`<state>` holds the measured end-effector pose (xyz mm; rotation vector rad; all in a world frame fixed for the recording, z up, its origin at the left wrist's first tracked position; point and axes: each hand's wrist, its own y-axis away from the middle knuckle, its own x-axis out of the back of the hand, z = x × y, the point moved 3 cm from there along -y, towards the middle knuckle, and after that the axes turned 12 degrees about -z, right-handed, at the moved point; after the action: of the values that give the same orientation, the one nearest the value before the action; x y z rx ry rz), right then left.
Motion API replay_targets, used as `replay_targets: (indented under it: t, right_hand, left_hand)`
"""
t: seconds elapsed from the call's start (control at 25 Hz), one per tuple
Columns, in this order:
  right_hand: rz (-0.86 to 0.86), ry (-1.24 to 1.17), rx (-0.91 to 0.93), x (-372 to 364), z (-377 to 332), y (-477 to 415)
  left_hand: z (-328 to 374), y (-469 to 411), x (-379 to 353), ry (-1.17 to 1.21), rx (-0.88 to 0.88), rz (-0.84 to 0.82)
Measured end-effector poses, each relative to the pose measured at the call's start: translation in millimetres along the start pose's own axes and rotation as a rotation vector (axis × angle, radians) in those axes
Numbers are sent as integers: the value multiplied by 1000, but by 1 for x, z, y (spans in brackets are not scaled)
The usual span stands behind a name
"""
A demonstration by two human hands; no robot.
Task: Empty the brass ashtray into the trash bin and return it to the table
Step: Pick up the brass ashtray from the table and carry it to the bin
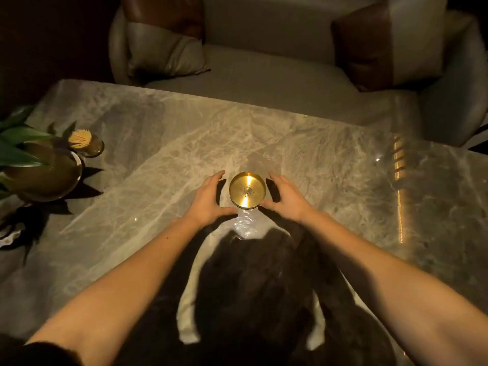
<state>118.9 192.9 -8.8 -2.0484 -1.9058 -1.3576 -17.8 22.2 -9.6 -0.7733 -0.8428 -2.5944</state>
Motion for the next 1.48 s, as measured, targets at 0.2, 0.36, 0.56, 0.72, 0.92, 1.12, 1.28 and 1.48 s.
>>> replay_targets:
  t: [0.2,0.36,0.56,0.72,0.92,1.12,1.28,1.48]
  right_hand:
    - [-71,-27,2,-10,4,-16]
    - [-73,-55,-3,-13,11,-25]
    - [-19,-77,-34,-19,15,-27]
    - [39,-97,19,-19,17,-21]
    - [90,-123,52,-5,21,-5]
    - [194,-215,92,25,34,40]
    - [285,-324,94,47,57,96]
    - [385,-404,110,76,103,175]
  left_hand:
    - [-2,-23,-13,-7,23,-89]
    - [-1,-34,-18,-22,3,-76]
    - [-1,-36,-17,-29,-5,-53]
    - [2,-31,-14,-11,-49,-27]
    - [19,-22,-11,-5,-131,4]
    - [59,-14,-25,67,-196,54]
    - [109,-4,-54,153,-273,62]
    - [185,14,-107,225,-373,71]
